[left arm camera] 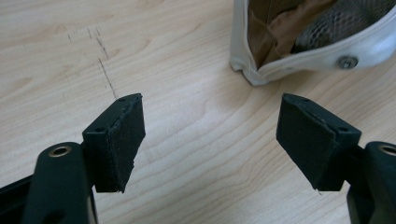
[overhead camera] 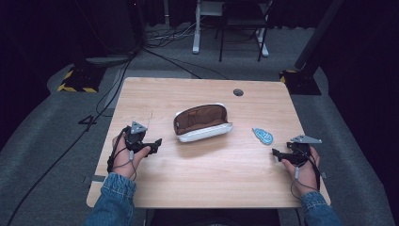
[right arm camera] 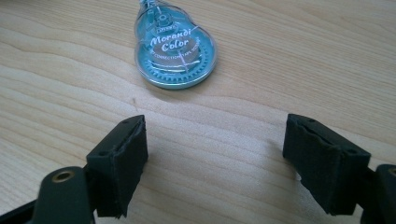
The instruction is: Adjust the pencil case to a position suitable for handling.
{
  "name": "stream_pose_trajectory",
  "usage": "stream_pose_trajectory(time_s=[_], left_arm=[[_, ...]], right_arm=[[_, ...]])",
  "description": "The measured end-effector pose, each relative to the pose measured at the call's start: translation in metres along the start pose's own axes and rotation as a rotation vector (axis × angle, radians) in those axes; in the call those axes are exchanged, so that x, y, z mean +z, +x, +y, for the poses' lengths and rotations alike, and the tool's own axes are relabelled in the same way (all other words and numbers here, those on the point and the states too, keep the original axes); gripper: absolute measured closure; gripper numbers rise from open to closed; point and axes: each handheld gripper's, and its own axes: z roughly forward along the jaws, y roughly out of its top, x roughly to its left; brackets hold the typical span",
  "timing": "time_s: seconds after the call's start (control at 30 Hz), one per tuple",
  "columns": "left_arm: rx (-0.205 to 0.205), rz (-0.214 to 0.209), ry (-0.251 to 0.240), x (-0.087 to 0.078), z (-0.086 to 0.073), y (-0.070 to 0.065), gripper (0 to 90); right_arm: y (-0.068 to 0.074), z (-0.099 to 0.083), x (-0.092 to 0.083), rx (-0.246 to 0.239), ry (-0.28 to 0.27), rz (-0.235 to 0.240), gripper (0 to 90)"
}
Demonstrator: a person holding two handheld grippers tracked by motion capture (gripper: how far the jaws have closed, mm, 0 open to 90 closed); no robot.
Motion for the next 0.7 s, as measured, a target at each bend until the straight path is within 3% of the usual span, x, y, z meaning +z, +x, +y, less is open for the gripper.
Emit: stream_pose_trajectory(time_s=[0.33, 0.7], left_arm=[[0.014, -0.014, -0.074, -0.006, 0.018, -0.004, 24.1], [0.028, -0.035, -0.106, 0.001, 0.033, -0.007, 24.3]], right_arm=[[0.0, 0.0, 0.0, -0.001, -0.001, 0.0, 22.5], [0.0, 0.0, 0.0, -0.003, -0.003, 0.002, 23.2]])
